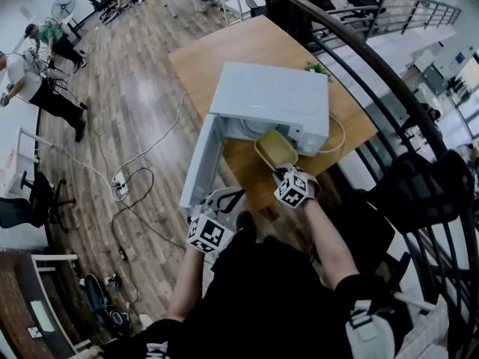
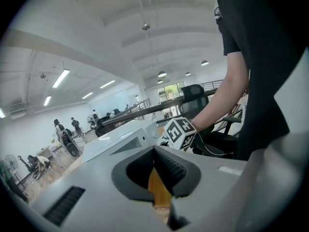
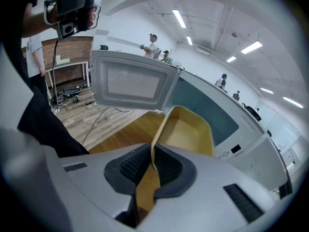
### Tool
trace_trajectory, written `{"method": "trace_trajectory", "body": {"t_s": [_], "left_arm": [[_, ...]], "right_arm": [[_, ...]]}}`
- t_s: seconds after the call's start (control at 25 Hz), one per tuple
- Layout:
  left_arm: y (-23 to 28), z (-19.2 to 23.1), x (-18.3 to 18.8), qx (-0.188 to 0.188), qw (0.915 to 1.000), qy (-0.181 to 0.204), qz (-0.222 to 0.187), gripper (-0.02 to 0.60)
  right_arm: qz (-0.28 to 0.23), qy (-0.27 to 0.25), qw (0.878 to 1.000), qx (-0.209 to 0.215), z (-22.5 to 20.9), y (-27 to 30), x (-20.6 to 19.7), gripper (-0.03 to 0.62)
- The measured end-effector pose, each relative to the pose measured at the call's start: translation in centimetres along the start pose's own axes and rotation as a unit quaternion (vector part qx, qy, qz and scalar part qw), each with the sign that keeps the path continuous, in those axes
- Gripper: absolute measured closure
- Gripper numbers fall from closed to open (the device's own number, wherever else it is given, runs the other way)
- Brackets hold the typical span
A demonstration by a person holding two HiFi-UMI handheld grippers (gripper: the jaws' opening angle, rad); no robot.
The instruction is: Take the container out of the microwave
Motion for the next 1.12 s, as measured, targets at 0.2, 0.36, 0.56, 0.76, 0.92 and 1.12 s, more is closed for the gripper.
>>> {"method": "trace_trajectory", "body": {"t_s": [0.2,0.36,0.56,0.76,0.92,1.12], "left_arm": [[-0.1,-2.0,0.6,0.002,1.0,-0.001,0.0,0.578],[-0.3,-3.3,0.7,0.005,1.0,0.0,0.001,0.578],[-0.9,-5.2,0.9,0.012,0.9999,-0.003,0.001,0.578],[-1.2,-6.6,1.0,0.02,0.9998,-0.004,0.003,0.578],[-1.7,-7.2,0.9,0.026,0.9996,-0.005,0.005,0.578],[-2.2,-7.7,1.0,0.033,0.9994,-0.007,0.006,0.58]], "right_arm": [[0.005,-0.003,1.0,0.008,1.3,-1.3,-1.4,0.566],[0.005,-0.006,1.0,0.008,1.9,-2.0,-2.4,0.566],[0.001,-0.011,1.0,0.008,2.9,-3.2,-3.0,0.566],[0.0,-0.011,1.0,0.014,3.8,-3.8,-3.9,0.566],[-0.001,-0.015,1.0,0.017,4.5,-4.0,-4.2,0.566],[-0.002,-0.024,0.999,0.024,5.3,-4.3,-4.2,0.566]]}}
Point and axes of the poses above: the fingertips, and each gripper's own axes: y forward along the fingers, z to its left, x out of its top, the point moved 1 cm from there along -y, backward along the fingers, and after that the axes turned 5 degrees about -z, right-handed, at the moved point
